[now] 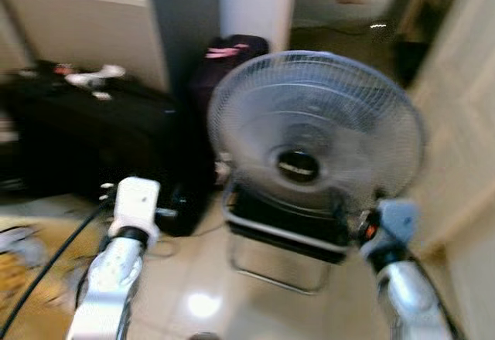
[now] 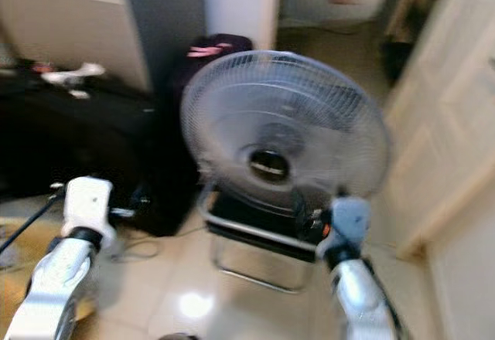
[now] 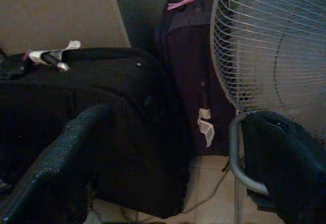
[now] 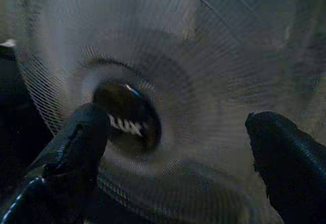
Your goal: Clean up the room
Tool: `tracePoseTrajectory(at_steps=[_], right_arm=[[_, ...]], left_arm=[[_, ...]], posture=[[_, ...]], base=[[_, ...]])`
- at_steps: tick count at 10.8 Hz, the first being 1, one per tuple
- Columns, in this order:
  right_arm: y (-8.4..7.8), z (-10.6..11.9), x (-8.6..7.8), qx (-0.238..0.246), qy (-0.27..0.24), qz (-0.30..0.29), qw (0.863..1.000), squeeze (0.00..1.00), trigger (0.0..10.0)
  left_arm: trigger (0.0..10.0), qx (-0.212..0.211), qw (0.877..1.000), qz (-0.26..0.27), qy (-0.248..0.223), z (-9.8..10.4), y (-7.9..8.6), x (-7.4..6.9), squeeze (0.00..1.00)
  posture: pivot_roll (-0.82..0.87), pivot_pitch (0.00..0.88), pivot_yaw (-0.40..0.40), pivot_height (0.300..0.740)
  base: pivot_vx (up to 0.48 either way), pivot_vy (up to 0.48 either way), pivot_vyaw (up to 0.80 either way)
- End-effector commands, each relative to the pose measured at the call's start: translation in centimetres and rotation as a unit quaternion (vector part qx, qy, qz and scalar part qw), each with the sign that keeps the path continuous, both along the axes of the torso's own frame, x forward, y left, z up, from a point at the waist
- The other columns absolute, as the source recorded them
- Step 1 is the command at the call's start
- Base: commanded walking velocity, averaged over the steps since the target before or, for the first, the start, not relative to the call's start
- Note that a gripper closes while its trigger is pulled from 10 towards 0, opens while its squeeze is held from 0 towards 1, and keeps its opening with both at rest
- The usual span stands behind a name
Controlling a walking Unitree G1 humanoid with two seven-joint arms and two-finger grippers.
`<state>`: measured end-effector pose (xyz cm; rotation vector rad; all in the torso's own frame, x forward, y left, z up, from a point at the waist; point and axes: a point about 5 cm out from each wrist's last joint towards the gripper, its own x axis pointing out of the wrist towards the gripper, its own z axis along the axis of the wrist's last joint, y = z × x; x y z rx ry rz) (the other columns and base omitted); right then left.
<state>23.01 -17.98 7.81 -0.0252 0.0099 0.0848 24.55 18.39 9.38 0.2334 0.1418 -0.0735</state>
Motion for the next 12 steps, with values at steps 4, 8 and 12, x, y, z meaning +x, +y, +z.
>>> tracePoseTrajectory(at_steps=[4, 8, 12], right_arm=[[-0.3, -1.9, -0.1, 0.03, 0.04, -0.033, 0.998, 1.0, 10.0], [1.8, -2.3, 1.0, 0.062, 0.065, 0.003, 0.996, 1.0, 10.0], [1.5, -1.9, 1.4, 0.068, 0.064, -0.018, 0.996, 1.0, 10.0]], left_arm=[[10.0, -0.011, 1.0, -0.017, 0.008, 0.3, 0.0, 0.4, 0.91], [10.0, -0.007, 1.0, -0.021, -0.001, 1.5, 0.4, 1.1, 0.8], [10.0, -0.002, 1.0, 0.0, 0.024, 0.8, 0.7, 1.0, 0.0]], posture=[[-0.09, 0.0, 0.022, 0.74], [-0.08, 0.0, 0.048, 0.74], [-0.12, 0.0, 0.049, 0.74]], base=[[0.0, 0.0, 0.78], [0.0, 0.0, 0.78], [0.0, 0.0, 0.79]])
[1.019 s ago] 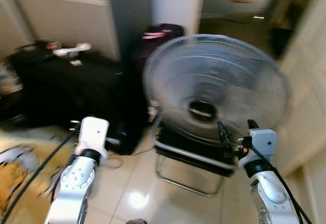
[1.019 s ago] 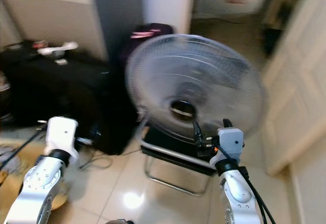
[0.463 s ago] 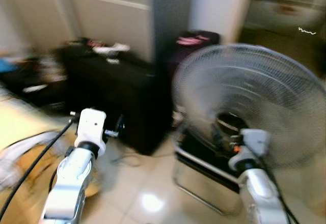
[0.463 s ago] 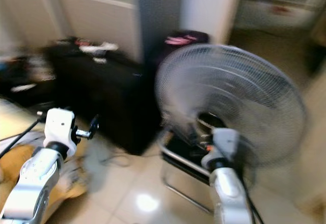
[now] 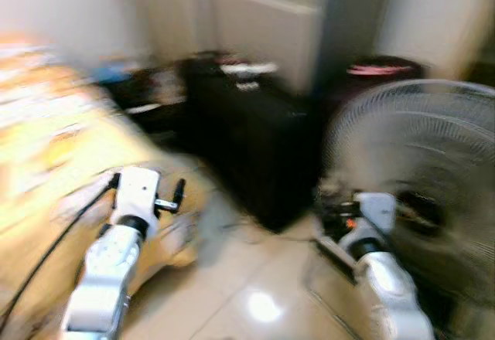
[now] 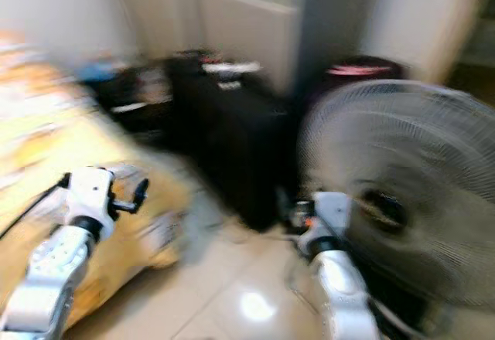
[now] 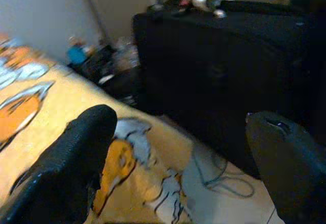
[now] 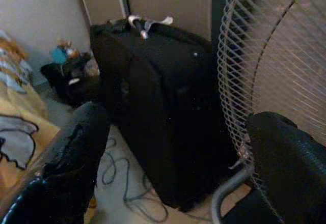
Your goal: Clean up the room
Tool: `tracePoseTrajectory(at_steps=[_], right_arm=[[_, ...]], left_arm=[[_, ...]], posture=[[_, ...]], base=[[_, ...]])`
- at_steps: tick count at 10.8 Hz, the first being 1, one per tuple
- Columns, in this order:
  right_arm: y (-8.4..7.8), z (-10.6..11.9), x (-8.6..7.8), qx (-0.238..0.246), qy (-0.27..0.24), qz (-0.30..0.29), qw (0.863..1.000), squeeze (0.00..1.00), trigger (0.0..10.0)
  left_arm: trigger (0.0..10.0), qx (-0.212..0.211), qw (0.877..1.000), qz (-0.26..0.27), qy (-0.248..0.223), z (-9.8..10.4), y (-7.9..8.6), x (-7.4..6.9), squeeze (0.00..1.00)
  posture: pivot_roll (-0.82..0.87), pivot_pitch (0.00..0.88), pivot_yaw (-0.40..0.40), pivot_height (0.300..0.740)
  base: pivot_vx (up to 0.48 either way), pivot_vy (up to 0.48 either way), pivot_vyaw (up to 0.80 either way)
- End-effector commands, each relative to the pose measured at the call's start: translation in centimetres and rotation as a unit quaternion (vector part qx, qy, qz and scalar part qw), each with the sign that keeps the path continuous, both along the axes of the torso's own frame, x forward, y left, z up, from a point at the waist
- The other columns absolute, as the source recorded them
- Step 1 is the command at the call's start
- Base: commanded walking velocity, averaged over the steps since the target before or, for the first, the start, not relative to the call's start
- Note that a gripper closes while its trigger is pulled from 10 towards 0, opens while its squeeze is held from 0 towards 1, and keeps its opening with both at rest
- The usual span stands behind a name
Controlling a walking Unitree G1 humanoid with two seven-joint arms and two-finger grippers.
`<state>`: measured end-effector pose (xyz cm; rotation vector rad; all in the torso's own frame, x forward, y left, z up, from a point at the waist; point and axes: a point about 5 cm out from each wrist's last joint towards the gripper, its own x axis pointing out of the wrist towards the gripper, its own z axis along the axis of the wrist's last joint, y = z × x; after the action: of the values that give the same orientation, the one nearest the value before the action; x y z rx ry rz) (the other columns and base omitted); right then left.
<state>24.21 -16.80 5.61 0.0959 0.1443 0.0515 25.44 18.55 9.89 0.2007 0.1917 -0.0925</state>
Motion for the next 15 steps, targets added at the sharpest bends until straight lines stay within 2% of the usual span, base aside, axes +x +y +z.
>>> tracePoseTrajectory(at_steps=[1, 3, 5, 7, 9, 10, 15], right_arm=[[-0.1, 0.3, 0.1, 0.006, -0.007, -0.007, 1.0, 1.0, 10.0], [-0.1, -0.4, -0.5, 0.02, 0.009, -0.019, 1.0, 1.0, 10.0], [0.6, -0.1, -0.4, 0.034, 0.006, -0.013, 0.999, 1.0, 10.0], [0.8, -0.1, 0.0, 0.0, 0.015, -0.023, 1.0, 1.0, 10.0], [0.5, -0.3, -0.4, -0.024, 0.028, -0.018, 0.999, 1.0, 10.0], [-0.1, -0.6, -0.6, -0.026, 0.041, -0.037, 0.998, 1.0, 10.0], [-0.2, -0.5, -0.6, -0.032, 0.044, -0.032, 0.998, 1.0, 10.0]], left_arm=[[10.0, 0.005, 1.0, 0.008, -0.004, 0.1, 0.2, 0.0, 0.0], [10.0, -0.006, 1.0, 0.006, -0.011, 0.6, 0.1, 0.2, 0.0], [10.0, 0.005, 1.0, 0.001, -0.011, 0.8, 0.0, 0.1, 0.0], [10.0, 0.013, 1.0, 0.008, -0.005, 0.7, 0.2, 0.1, 0.0], [10.0, 0.02, 1.0, -0.002, 0.003, 0.5, 0.2, -0.4, 0.0], [10.0, 0.02, 1.0, -0.002, 0.006, 0.4, 0.2, -0.6, 0.0], [10.0, 0.016, 1.0, -0.006, 0.009, 0.3, -0.2, -0.7, 0.0]], posture=[[-0.11, 0.0, 0.026, 0.74], [-0.09, 0.0, 0.01, 0.74], [-0.06, 0.0, 0.013, 0.74], [-0.06, 0.0, 0.005, 0.74], [-0.06, 0.0, -0.003, 0.74], [-0.06, 0.0, -0.002, 0.74], [-0.07, 0.0, -0.004, 0.74]], base=[[0.0, 0.0, 0.8], [0.0, 0.0, 0.8], [0.0, 0.141, 0.4], [0.0, 0.24, 0.0], [0.0, 0.244, 0.0], [0.0, 0.251, 0.0], [0.0, 0.256, 0.0]])
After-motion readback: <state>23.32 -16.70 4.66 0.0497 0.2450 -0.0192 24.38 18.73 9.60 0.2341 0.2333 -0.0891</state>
